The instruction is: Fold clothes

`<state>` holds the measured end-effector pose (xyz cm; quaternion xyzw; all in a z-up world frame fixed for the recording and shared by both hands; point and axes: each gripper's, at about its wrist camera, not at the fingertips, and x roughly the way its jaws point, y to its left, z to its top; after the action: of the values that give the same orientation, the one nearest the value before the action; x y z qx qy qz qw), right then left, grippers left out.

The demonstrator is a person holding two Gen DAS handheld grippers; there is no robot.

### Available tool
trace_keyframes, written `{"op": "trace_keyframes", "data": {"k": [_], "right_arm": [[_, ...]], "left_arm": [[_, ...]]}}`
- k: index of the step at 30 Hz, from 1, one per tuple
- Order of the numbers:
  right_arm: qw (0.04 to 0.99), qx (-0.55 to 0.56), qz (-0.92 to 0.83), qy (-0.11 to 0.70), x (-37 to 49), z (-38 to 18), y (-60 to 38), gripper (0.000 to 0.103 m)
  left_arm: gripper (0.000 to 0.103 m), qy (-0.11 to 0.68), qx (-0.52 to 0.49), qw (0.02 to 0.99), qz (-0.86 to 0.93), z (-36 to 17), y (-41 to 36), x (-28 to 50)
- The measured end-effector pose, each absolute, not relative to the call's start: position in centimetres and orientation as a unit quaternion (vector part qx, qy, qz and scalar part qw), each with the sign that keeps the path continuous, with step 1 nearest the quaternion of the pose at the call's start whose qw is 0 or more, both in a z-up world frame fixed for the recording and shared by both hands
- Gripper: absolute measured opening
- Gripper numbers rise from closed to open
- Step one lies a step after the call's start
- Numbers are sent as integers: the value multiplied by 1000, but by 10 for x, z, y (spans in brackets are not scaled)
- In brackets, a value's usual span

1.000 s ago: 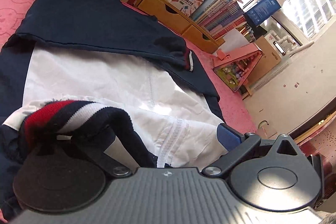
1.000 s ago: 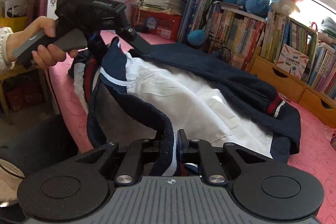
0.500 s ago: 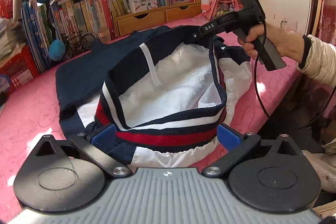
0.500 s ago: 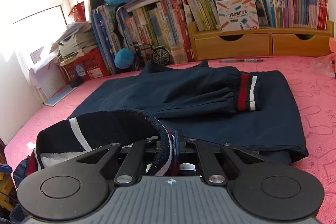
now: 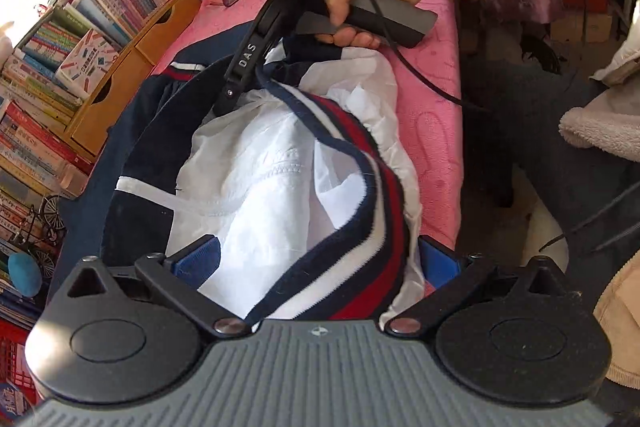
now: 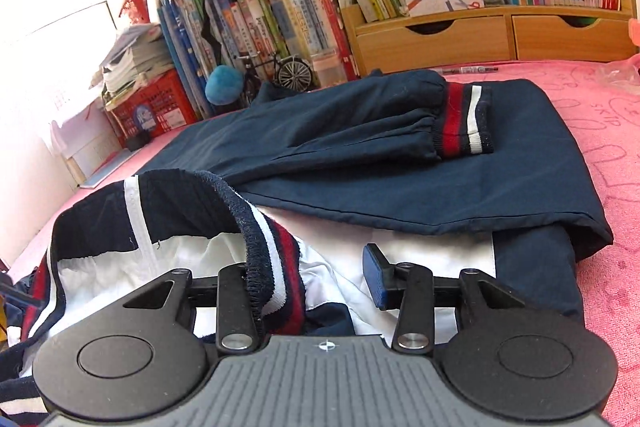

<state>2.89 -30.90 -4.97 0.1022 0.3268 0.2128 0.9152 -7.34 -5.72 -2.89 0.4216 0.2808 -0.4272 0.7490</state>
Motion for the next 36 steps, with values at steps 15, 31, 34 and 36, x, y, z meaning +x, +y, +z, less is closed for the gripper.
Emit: {"op": "trace_keyframes", "data": {"k": [15,31,34,36], "right_arm": [[893,187,245,329,39,-54,-331,51],[895,176,249,325,37,-54,-325,60],[896,171,250,325,37,-53,-323,62],[896,167,252,325,36,-53,-322,65]], "left_arm": [[103,393,226,831,-321,-2,22,-30],[103,397,35,880,-260,36,9,-7],[103,400,153,887,-173,19,5,3],[103,401,217,871,-181,6,-3,-8]]}}
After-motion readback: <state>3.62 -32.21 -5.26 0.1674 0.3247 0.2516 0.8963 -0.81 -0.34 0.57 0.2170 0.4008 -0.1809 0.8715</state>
